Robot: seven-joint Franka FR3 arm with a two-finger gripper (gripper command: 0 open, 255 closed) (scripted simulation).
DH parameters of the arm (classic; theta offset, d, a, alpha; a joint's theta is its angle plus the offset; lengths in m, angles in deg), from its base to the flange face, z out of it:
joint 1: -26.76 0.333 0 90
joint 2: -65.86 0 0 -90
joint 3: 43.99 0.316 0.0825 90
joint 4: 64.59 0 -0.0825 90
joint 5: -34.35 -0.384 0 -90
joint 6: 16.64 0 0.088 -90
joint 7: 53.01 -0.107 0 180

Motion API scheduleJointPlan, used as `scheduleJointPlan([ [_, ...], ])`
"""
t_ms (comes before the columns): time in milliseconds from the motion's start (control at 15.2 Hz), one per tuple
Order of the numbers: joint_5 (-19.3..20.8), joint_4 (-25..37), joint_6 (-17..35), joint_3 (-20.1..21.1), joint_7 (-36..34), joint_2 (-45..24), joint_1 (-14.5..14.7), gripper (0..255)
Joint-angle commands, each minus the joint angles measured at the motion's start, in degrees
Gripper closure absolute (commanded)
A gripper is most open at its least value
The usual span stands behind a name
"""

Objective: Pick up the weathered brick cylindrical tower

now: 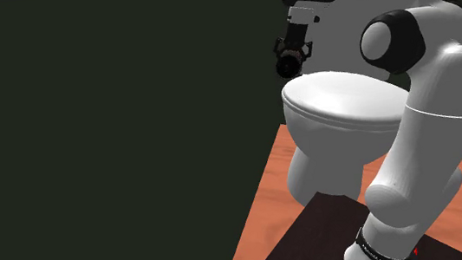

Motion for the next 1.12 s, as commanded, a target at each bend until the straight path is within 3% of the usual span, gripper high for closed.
scheduleJointPlan([
  [0, -0.12, -1.55, 2.06, 0.25, 0.15, -1.12, 0.23, 0],
  [66, -0.12, -1.55, 2.06, 0.22, 0.15, -1.12, 0.26, 0],
  [132, 0.02, -1.78, 1.91, 0.33, -0.13, -0.7, 0.43, 255],
  [726, -0.12, -1.56, 2.07, 0.21, 0.15, -1.12, 0.27, 255],
  [1056, -0.56, 4.39, -2.42, 0.06, 0.07, -2.64, -0.1, 255],
])
